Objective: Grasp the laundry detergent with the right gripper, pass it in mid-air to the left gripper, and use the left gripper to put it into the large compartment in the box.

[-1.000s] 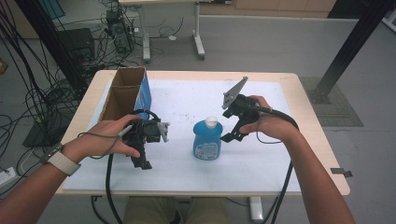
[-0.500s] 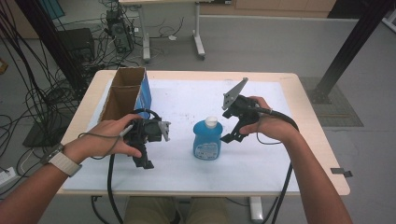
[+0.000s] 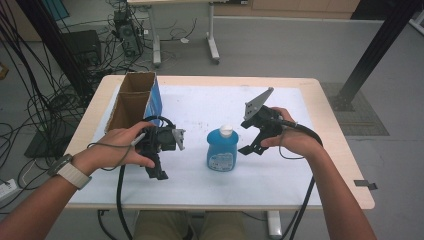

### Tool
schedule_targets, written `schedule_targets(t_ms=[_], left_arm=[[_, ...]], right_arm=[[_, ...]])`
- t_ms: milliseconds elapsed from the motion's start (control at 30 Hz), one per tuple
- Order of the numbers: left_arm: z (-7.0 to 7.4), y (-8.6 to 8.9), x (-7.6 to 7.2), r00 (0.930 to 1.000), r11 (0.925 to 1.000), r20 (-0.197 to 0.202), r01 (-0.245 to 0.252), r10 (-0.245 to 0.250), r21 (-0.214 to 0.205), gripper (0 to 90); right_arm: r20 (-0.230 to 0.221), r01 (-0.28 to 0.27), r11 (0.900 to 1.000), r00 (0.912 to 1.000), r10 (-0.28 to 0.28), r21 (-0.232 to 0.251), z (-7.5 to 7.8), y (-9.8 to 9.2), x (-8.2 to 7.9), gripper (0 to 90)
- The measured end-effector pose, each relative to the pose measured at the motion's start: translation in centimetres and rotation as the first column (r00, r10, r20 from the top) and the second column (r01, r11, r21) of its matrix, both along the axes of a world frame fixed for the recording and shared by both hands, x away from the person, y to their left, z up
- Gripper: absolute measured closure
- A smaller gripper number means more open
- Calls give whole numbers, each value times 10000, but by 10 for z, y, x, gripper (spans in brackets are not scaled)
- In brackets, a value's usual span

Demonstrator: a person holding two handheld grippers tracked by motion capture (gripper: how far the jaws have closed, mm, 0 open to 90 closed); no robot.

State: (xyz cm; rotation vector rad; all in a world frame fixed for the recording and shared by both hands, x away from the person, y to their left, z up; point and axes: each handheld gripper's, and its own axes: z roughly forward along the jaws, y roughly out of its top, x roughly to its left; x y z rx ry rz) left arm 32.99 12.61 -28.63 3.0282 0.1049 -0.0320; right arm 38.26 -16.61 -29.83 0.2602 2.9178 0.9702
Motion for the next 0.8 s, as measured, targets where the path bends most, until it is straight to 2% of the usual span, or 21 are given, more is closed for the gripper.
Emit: schedule_targets(t_ms=[233, 800], left_arm=[[0, 0, -1, 9999, 9999, 58, -89, 89, -90, 108], [-1, 1, 3, 9996, 9993, 39, -268, 269, -256, 109]], right_arm=[[95, 84, 9996, 9999, -86, 266, -3, -2, -1, 71], [314, -235, 9970, 9993, 212, 744, -12, 4, -1, 67]])
